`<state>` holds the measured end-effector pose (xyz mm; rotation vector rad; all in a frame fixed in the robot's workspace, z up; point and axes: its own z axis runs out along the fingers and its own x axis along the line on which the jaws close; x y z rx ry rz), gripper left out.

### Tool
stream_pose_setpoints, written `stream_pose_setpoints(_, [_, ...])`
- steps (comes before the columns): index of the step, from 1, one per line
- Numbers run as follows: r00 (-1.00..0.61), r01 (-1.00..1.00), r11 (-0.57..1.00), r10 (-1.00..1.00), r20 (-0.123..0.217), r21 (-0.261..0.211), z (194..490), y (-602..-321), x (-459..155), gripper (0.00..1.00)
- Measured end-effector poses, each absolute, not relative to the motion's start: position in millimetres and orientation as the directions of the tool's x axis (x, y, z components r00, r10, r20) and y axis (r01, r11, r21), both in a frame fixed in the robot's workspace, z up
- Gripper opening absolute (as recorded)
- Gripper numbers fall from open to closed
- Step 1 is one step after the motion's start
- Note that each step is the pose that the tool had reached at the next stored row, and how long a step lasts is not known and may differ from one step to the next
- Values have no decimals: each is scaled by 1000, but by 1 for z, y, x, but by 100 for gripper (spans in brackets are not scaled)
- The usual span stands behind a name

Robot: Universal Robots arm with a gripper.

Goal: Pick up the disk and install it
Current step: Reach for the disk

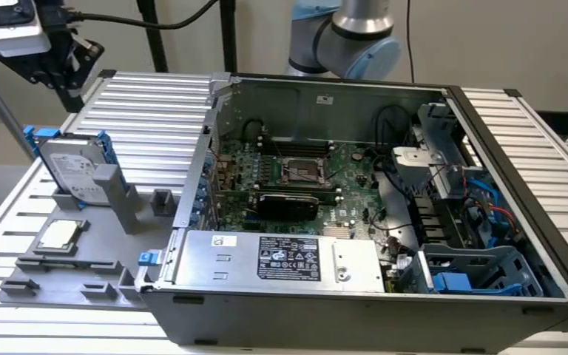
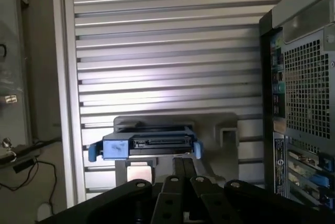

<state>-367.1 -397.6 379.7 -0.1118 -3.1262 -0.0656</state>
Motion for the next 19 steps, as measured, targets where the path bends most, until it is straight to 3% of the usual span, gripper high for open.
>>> stream_pose_setpoints(19, [-997, 68, 997, 67, 23, 37, 366, -387, -430, 0])
